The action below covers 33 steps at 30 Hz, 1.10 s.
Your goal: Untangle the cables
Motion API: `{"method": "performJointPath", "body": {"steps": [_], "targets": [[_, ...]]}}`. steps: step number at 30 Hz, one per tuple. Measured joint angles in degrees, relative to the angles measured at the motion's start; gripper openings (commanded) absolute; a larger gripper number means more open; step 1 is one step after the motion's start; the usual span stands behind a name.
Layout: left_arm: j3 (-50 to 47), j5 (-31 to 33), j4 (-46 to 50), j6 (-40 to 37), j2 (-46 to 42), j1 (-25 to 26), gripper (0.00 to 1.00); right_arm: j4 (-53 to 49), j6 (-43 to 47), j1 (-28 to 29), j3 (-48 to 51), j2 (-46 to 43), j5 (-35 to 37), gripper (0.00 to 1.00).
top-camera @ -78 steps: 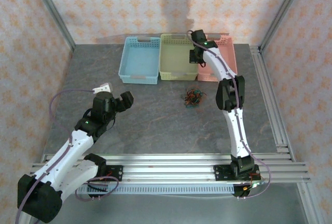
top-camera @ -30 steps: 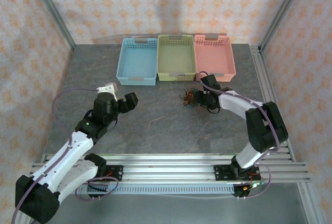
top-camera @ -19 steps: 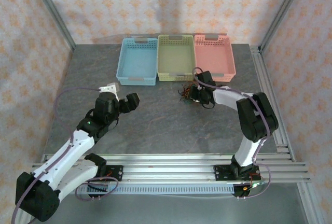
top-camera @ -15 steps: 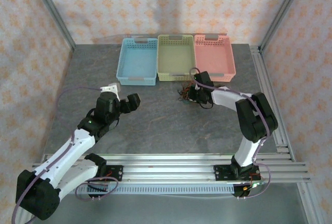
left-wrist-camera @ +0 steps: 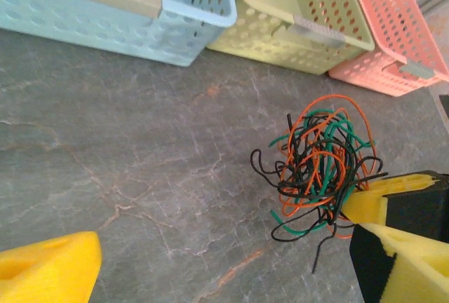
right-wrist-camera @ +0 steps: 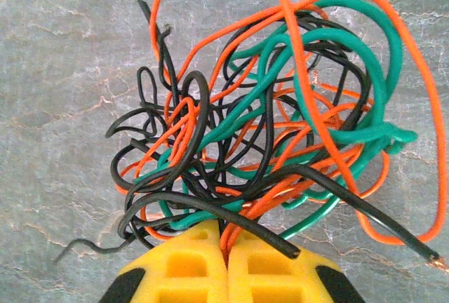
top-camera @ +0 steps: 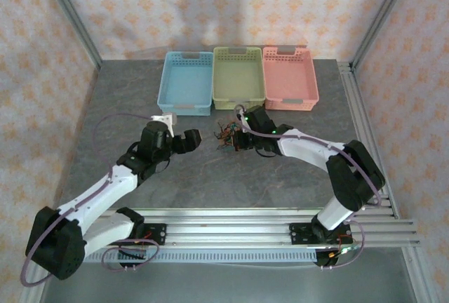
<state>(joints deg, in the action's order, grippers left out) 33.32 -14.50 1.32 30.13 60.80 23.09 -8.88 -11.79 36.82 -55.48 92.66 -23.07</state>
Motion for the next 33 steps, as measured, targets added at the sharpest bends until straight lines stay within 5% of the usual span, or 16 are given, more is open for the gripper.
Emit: {"method": "performJointPath", "body": {"steps": [4,8,15,25,33], "targets": [[0.9,-2.8,-1.3,0.0,5.2,1.6,0.90,0.3,0.5,-0.1,0.0,4.2,-0.2,0.09],[3.1,-4.2,-1.9,-0.2,10.1,4.6,0.89,0.4,0.4,-0.1,0.0,5.7,-0.3,0.38],[6.5,-5.3,-2.7,-1.0,17.5,6.6,0.83,2.1,0.6,-0.1,2.6,1.7,2.5,0.57],[11.6,-5.6,-2.5,-2.1,23.3,8.4,0.80,9.9,-4.9,-8.0,10.9,-9.2,8.1,0.59],[31.3,-2.9,3.4,-6.4,35.7,8.4,0.74,11.1,-6.2,-8.1,11.3,-9.2,8.8,0.58]]}}
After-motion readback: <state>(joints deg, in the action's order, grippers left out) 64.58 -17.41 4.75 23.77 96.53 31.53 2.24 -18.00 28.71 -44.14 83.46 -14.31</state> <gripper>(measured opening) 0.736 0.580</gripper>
